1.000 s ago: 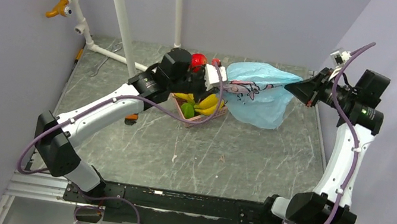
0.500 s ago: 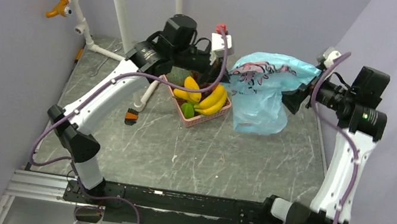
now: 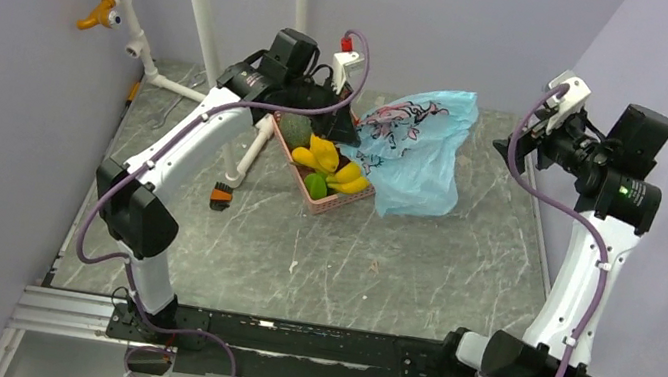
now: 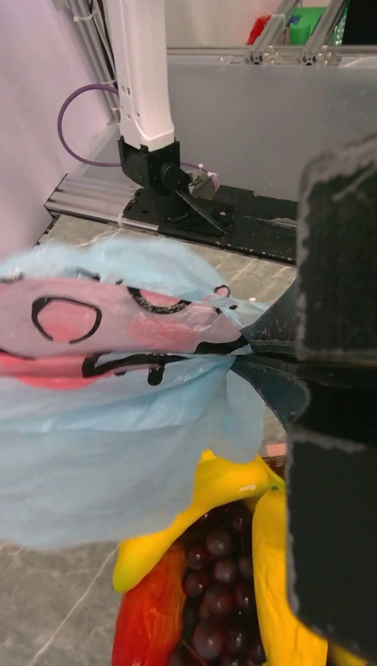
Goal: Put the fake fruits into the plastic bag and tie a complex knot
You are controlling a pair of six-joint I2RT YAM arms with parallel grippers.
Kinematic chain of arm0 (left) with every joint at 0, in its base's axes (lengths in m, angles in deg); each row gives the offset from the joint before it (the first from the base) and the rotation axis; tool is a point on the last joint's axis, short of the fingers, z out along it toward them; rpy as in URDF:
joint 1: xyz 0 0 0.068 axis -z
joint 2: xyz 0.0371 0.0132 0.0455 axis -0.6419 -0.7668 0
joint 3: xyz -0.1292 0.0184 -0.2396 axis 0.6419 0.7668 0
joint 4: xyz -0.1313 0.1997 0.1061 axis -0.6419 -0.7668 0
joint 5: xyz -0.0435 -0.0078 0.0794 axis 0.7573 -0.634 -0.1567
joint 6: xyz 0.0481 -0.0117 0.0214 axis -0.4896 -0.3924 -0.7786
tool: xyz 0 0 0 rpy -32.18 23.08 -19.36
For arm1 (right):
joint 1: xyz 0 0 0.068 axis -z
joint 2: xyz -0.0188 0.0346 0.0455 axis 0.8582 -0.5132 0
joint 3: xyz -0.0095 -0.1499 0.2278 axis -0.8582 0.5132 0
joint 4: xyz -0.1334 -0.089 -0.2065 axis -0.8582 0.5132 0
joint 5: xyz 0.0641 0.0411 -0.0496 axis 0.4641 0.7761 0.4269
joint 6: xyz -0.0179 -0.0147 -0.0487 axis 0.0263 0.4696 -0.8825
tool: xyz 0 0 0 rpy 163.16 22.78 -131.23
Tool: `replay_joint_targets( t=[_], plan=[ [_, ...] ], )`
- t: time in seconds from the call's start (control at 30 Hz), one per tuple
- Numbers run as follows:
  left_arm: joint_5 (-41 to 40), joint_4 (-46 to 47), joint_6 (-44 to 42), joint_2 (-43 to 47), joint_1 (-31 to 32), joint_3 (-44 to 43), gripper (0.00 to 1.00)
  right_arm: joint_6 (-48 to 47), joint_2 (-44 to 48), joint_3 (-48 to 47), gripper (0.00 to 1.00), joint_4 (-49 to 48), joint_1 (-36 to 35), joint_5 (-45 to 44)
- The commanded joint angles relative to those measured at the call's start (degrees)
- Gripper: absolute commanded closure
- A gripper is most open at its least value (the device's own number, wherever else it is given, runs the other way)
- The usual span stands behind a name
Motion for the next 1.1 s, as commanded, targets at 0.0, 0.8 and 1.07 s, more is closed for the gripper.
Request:
replay_joint_targets(
  t=[0.0, 0.8, 1.07],
  plan=[
    [2.2, 4.8, 6.3, 3.2, 1.6, -1.0, 1.0, 2.6, 5.3, -1.8, 0.06, -1.3, -1.0, 8.7],
    [27.0, 29.1, 12.9, 13.0, 0.5, 13.2, 1.0, 0.4, 11.1, 23.3, 1.0, -12.4, -31.7, -5.3],
    [1.3, 7.0, -17.4, 19.8, -1.4, 13.9, 0.32, 2.3, 17.4, 26.4, 1.0, -19.5, -31.6, -4.1]
  ],
)
